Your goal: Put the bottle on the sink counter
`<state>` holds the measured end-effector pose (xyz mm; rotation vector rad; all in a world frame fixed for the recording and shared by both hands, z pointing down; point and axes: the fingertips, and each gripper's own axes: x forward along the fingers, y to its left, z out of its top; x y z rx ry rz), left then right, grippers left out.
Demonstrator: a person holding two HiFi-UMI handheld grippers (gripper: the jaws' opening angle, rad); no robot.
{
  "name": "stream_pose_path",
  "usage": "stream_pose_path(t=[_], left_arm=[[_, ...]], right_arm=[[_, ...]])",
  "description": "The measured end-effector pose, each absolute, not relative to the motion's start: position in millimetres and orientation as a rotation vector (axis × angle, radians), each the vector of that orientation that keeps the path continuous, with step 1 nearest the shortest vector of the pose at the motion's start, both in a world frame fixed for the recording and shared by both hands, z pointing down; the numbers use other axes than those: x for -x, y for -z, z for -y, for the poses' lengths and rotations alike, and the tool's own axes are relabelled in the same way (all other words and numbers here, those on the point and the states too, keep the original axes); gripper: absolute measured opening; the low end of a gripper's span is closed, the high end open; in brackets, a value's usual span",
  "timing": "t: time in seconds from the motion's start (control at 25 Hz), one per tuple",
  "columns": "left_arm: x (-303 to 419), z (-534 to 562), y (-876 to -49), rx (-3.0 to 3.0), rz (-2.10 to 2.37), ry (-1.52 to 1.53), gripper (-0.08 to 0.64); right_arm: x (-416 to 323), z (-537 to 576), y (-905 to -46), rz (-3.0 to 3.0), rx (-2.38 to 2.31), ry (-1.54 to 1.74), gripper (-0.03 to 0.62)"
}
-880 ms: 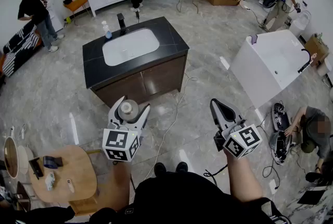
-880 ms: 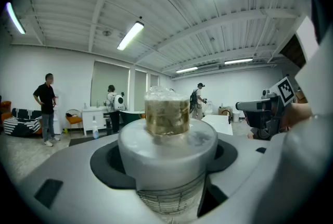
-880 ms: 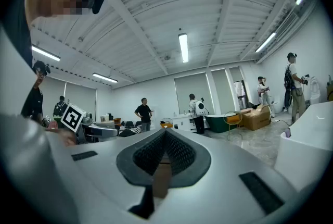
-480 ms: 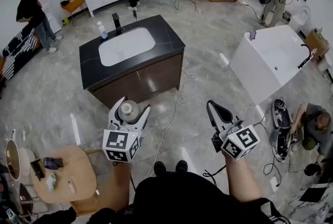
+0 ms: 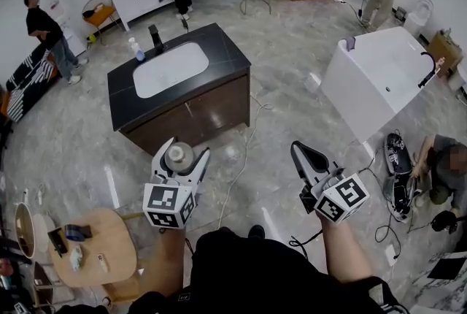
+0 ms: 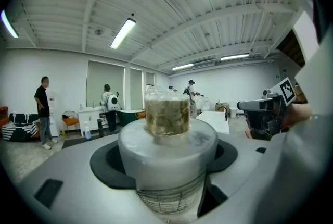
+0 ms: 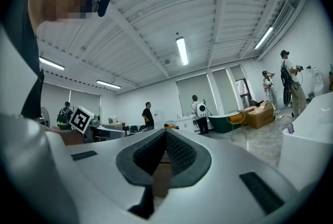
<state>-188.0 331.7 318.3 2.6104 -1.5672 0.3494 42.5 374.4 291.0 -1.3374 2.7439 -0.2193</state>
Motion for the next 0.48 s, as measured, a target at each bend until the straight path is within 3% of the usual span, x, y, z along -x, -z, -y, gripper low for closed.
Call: stream_pose_path(t=[0.48], left_arm=[[138, -321, -319, -2.635, 1.543, -0.347, 0.348]], right_arm=[[-90, -369, -296, -2.708, 1.359, 0.259, 0.014]])
